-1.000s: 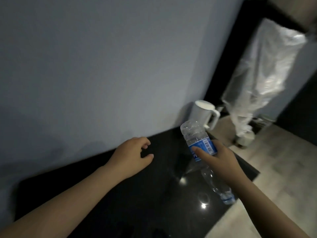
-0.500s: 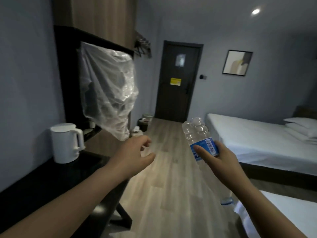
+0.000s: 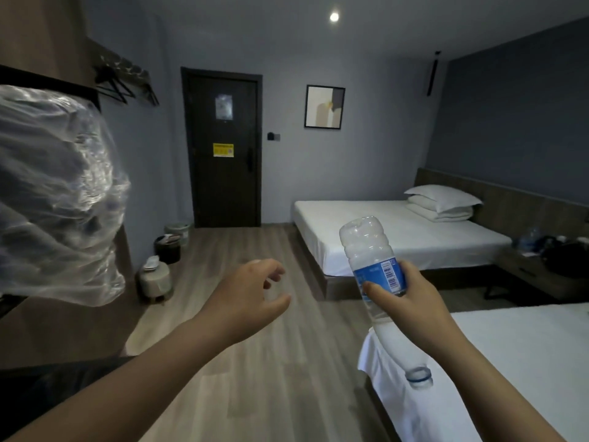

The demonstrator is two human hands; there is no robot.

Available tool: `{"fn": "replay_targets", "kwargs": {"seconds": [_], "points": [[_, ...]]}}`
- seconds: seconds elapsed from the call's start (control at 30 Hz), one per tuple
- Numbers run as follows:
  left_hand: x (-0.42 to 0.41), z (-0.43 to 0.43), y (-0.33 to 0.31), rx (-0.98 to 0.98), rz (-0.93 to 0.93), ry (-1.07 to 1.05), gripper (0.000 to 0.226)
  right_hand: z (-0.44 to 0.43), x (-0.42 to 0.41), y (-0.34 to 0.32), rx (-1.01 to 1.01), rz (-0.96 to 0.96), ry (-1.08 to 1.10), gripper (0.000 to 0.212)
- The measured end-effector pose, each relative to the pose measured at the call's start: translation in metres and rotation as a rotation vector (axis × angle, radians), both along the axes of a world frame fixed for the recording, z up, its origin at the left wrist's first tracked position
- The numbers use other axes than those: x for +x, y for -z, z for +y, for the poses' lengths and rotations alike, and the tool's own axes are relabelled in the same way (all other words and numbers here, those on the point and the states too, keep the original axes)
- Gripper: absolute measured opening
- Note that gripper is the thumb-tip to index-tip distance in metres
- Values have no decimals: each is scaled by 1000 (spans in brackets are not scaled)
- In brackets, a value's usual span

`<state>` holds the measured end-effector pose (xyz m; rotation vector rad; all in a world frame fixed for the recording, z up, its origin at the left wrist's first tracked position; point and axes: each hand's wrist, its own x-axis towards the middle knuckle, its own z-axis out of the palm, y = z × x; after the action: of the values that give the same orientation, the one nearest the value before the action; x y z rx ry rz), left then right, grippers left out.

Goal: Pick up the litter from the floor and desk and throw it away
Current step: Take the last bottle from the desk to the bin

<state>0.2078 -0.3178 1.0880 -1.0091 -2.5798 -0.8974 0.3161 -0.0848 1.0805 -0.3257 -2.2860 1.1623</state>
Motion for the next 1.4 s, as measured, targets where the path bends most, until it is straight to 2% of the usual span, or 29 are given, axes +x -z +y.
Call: {"fn": "replay_targets", "kwargs": {"seconds": [0.5, 0.73, 0.97, 1.1, 1.27, 1.4], "points": [[-229, 39, -14, 91, 12, 42, 36, 34, -220, -19, 42, 46, 6, 42], [-324, 75, 2, 86, -27, 24, 36, 74, -322, -3, -4, 34, -17, 58], [-441, 119, 11, 88, -37, -65, 33, 130, -462, 12, -74, 6, -63, 65], [-511, 144, 12, 96, -59, -142, 30, 164, -551, 16, -61, -50, -138, 44], [-590, 152, 21, 83, -95, -242, 30, 182, -647, 19, -61, -127, -252, 62], [-660, 148, 34, 81, -97, -303, 30, 182, -728, 27, -69, -151, -276, 59]]}}
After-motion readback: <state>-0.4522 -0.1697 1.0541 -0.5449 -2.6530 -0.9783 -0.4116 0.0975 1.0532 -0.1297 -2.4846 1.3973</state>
